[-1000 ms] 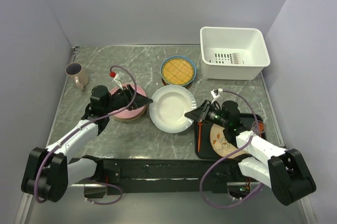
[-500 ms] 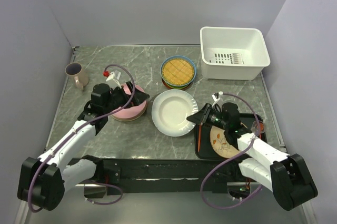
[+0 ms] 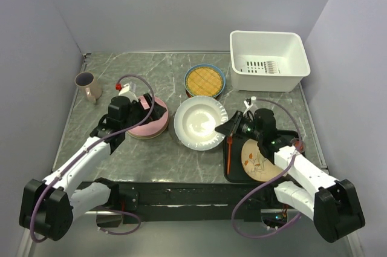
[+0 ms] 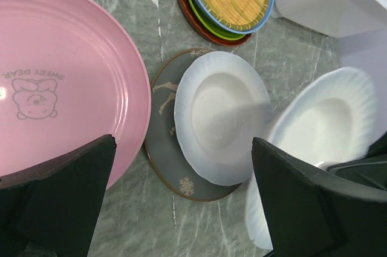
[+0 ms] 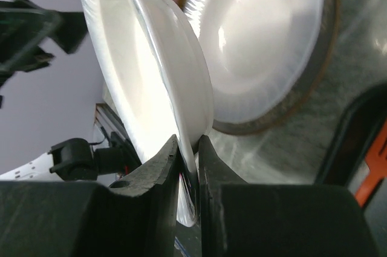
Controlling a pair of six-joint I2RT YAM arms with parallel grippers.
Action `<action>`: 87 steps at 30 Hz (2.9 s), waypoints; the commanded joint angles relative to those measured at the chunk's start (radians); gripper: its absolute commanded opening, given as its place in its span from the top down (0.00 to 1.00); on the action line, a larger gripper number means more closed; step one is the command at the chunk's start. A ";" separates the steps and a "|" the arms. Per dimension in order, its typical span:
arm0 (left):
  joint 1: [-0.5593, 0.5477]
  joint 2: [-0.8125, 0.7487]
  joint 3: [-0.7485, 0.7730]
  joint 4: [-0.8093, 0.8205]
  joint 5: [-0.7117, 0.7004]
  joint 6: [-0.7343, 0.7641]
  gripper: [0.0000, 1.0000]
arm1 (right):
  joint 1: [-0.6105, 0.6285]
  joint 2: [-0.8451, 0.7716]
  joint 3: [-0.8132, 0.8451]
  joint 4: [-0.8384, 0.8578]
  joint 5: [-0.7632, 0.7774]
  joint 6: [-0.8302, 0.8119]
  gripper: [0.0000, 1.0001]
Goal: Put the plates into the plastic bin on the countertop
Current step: Place the plate in the plastic bin.
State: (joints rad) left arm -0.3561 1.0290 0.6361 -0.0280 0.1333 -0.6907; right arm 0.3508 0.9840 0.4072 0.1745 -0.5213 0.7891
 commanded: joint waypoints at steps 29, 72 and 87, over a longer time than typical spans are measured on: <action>-0.003 0.123 0.005 0.109 0.045 -0.013 0.01 | -0.234 0.323 0.829 -0.168 -0.128 -0.085 1.00; -0.024 0.299 -0.009 0.231 0.158 -0.023 0.01 | -0.562 0.936 1.416 -0.213 -0.143 0.087 1.00; -0.035 0.321 -0.006 0.224 0.161 -0.015 0.01 | -0.585 1.019 1.570 -0.472 0.024 -0.068 1.00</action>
State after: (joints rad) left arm -0.3843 1.3411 0.6262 0.1600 0.2699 -0.7017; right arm -0.2180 2.0026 1.9003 -0.3153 -0.5316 0.7685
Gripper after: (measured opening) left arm 0.993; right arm 0.194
